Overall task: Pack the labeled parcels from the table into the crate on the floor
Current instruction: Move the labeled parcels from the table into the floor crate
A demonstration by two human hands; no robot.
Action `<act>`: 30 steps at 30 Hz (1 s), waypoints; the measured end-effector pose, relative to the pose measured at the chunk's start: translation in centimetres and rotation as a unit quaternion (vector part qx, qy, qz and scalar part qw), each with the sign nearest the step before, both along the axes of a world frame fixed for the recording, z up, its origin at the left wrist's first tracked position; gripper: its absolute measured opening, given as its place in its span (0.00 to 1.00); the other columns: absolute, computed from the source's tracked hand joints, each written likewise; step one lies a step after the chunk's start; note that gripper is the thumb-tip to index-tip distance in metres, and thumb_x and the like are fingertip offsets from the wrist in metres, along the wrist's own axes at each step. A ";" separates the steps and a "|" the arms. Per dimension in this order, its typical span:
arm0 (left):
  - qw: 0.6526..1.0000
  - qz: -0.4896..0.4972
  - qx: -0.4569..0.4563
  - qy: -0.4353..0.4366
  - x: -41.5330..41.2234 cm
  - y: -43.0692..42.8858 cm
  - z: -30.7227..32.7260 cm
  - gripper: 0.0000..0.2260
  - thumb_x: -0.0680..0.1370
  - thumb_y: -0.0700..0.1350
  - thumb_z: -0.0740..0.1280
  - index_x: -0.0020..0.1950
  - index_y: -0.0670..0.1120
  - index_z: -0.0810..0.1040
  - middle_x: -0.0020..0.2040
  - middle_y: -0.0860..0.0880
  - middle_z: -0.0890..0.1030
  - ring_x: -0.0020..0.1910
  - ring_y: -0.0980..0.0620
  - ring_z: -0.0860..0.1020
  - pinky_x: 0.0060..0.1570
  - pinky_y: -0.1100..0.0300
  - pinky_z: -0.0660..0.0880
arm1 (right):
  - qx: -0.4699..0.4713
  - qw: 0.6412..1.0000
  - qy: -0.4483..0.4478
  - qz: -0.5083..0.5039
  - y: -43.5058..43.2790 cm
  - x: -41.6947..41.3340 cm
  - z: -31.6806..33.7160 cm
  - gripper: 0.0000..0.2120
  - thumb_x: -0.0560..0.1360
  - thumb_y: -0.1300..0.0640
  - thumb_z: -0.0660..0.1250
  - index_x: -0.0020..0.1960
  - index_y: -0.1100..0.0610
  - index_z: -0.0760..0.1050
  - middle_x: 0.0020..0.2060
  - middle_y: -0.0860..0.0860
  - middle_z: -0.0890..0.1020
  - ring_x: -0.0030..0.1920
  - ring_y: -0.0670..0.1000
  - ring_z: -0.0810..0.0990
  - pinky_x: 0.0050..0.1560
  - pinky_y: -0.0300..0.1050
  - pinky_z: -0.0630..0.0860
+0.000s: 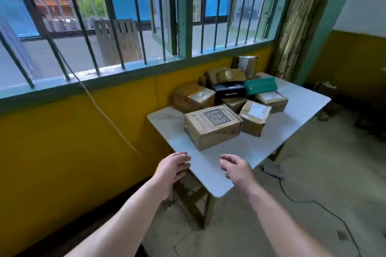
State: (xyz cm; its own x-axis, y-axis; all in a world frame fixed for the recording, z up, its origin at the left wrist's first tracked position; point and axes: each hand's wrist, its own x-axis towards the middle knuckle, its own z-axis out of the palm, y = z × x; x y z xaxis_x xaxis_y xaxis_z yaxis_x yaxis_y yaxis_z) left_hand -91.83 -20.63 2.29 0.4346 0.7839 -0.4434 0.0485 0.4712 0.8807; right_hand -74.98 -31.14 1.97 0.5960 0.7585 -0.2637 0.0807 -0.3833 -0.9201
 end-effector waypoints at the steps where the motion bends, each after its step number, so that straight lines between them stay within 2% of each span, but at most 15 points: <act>1: 1.000 -0.007 0.005 0.005 2.0 -0.5 0.2 0.08 0.82 0.43 0.63 0.58 0.47 0.79 0.55 0.48 0.83 0.56 0.50 0.81 0.57 0.56 0.75 | 0.000 1.000 0.001 -0.001 -0.5 1.9 0.1 0.08 0.78 0.54 0.66 0.56 0.50 0.78 0.54 0.48 0.81 0.57 0.50 0.79 0.62 0.51 0.76; 9: 0.997 -0.003 0.036 0.063 10.6 2.4 0.1 0.09 0.82 0.45 0.64 0.61 0.47 0.78 0.54 0.49 0.83 0.54 0.51 0.81 0.51 0.59 0.75 | -0.005 1.000 0.029 0.003 2.4 11.4 -0.2 0.06 0.79 0.54 0.64 0.55 0.47 0.77 0.51 0.45 0.80 0.57 0.49 0.78 0.63 0.52 0.75; 14: 0.994 0.046 0.048 0.085 13.4 8.5 -2.0 0.10 0.82 0.45 0.64 0.62 0.47 0.76 0.52 0.50 0.81 0.51 0.53 0.79 0.49 0.59 0.73 | -0.028 0.999 0.034 0.024 7.8 15.8 -1.0 0.08 0.79 0.52 0.64 0.57 0.46 0.76 0.50 0.43 0.79 0.55 0.47 0.77 0.56 0.48 0.76; 16: 0.991 0.083 0.051 0.094 14.5 11.4 -3.1 0.11 0.82 0.45 0.64 0.64 0.46 0.74 0.55 0.49 0.79 0.53 0.52 0.77 0.53 0.57 0.71 | -0.041 0.998 0.029 0.025 10.3 17.7 -1.2 0.07 0.79 0.52 0.64 0.56 0.45 0.75 0.49 0.42 0.78 0.55 0.48 0.77 0.55 0.47 0.75; 18: 0.987 0.105 0.046 0.110 15.4 13.6 -4.0 0.15 0.82 0.46 0.63 0.69 0.46 0.71 0.58 0.48 0.76 0.58 0.49 0.74 0.56 0.56 0.70 | -0.054 0.998 0.024 0.023 12.5 19.5 -1.4 0.08 0.78 0.54 0.65 0.57 0.48 0.77 0.49 0.44 0.79 0.55 0.49 0.77 0.58 0.49 0.75; 22: 0.981 0.123 0.027 0.148 16.9 16.4 -6.0 0.20 0.82 0.50 0.63 0.73 0.47 0.67 0.71 0.45 0.72 0.69 0.45 0.70 0.69 0.49 0.68 | -0.064 0.998 0.021 0.017 16.8 22.3 -1.7 0.13 0.77 0.55 0.66 0.61 0.52 0.77 0.52 0.49 0.81 0.54 0.51 0.78 0.53 0.47 0.75; 24: 0.980 0.124 0.001 0.157 17.5 16.9 -6.4 0.22 0.82 0.51 0.63 0.75 0.48 0.65 0.73 0.46 0.69 0.71 0.44 0.68 0.70 0.47 0.66 | -0.078 0.996 0.017 0.027 18.5 23.3 -1.8 0.16 0.78 0.56 0.66 0.65 0.53 0.75 0.56 0.52 0.81 0.55 0.52 0.78 0.54 0.47 0.75; 27: 0.979 0.127 -0.026 0.160 18.5 17.6 -6.9 0.25 0.82 0.52 0.63 0.77 0.48 0.62 0.75 0.46 0.67 0.73 0.43 0.66 0.71 0.48 0.64 | -0.103 0.991 -0.034 0.082 21.0 24.7 -2.2 0.19 0.77 0.54 0.65 0.68 0.51 0.72 0.58 0.50 0.79 0.54 0.50 0.78 0.47 0.45 0.76; 30: 0.973 0.156 -0.030 0.168 19.7 18.3 -6.8 0.26 0.82 0.51 0.63 0.78 0.47 0.61 0.75 0.45 0.68 0.72 0.43 0.68 0.71 0.50 0.66 | -0.108 0.986 -0.081 0.097 23.8 26.4 -2.3 0.22 0.76 0.54 0.65 0.70 0.50 0.71 0.62 0.50 0.78 0.58 0.53 0.78 0.57 0.49 0.75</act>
State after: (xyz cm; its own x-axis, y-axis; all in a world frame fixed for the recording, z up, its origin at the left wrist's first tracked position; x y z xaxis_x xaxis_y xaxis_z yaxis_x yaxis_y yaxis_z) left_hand -72.13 -2.36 -4.56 0.0035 0.8229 -0.5682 0.1750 0.5589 0.8106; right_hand -48.59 -7.37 -0.29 0.4931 0.7986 -0.3451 0.3105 -0.5321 -0.7877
